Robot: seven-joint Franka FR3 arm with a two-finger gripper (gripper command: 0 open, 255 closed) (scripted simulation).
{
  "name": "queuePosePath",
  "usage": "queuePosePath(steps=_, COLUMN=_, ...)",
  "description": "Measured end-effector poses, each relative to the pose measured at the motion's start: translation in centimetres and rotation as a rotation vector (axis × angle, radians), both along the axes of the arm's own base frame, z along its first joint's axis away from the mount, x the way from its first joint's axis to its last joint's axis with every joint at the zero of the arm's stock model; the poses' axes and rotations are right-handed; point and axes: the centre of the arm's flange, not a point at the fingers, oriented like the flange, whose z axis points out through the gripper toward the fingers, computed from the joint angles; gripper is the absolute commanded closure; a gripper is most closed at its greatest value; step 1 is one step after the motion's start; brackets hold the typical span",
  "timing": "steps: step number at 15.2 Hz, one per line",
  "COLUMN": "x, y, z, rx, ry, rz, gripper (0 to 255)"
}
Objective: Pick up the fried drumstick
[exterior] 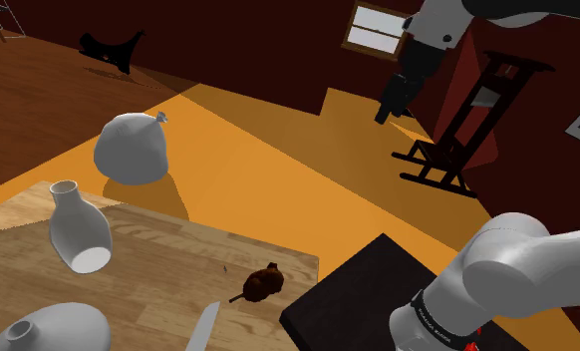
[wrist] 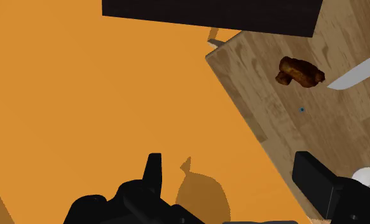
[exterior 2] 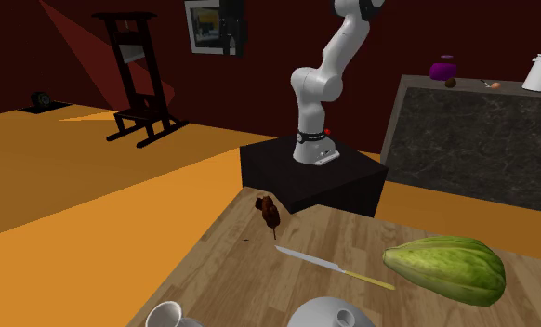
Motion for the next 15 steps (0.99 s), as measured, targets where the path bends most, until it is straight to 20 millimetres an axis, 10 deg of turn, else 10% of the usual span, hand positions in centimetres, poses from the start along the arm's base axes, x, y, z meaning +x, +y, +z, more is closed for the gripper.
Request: queuePosePath(steps=15, x=6.7, y=10.6, z=-12.9, rx=-0.049, ry=0.124, rz=0.275, gripper=0)
